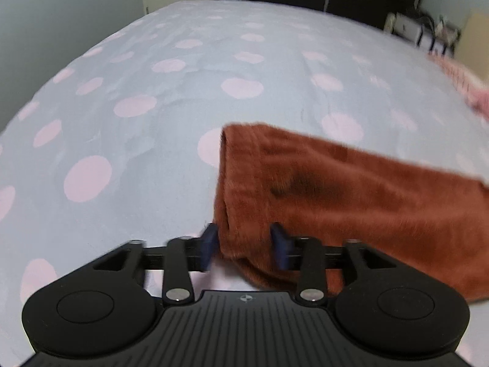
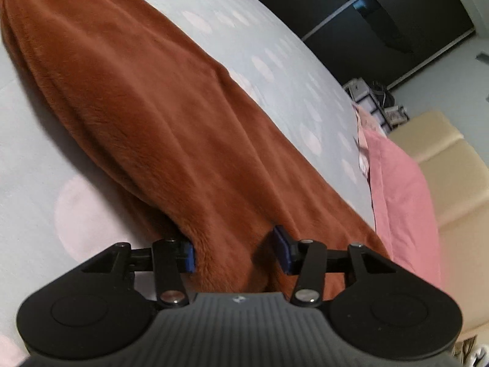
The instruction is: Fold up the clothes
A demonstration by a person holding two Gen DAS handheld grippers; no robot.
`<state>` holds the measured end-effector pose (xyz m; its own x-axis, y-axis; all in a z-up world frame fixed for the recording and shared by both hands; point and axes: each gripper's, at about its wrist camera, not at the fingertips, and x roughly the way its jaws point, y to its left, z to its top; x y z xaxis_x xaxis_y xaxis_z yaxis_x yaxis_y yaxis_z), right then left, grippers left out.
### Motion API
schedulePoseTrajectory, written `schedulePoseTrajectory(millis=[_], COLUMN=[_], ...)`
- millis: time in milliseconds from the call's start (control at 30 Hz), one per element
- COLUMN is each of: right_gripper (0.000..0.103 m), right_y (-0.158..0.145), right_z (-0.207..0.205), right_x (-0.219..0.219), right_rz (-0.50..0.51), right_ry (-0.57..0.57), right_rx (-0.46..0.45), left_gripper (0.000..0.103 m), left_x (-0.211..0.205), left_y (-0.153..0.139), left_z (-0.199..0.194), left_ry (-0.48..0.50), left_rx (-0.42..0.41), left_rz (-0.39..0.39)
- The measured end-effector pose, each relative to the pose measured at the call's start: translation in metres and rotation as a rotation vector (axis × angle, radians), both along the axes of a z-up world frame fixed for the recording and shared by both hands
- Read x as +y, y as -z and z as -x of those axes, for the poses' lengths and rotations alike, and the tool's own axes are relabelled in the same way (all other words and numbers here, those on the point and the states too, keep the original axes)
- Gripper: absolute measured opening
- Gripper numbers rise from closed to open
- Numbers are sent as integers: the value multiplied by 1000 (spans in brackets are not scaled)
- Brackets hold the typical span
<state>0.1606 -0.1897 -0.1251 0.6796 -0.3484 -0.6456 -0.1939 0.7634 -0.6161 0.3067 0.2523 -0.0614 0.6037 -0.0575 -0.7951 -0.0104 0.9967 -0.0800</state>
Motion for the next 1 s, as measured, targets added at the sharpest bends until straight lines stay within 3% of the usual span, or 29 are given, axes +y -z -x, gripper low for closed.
schedulePoseTrajectory(millis=[233, 467, 500, 600, 633, 733, 867, 1000], right_gripper=[51, 51, 51, 51, 52, 56, 57, 57], right_y=[-12, -15, -15, -15, -15, -13, -13, -17], right_z=[-8, -9, -8, -3, -3, -1, 0, 3], right_x=[-18, -18, -18, -16, -16, -15, -13, -15], right_rz=[-49, -88, -91, -97, -96, -86, -32, 48], right_ry=[35, 49, 49, 47, 44, 29, 13, -8], right_rx=[-21, -11, -9, -5, -3, 4, 37, 202], left_gripper=[56, 60, 59, 36, 27, 15, 12, 12], left_x=[30, 36, 37, 36, 33, 20, 10, 12], left_y=[10, 34, 37, 43, 42, 26, -11, -36], left_z=[0, -4, -5, -8, -10, -13, -11, -7], left_ry=[-121, -170, -184, -210, -214, -204, -204, -177], left_rx=[60, 155, 158, 159, 161, 116, 38, 64], left_rz=[177, 290, 312, 366, 353, 275, 184, 171])
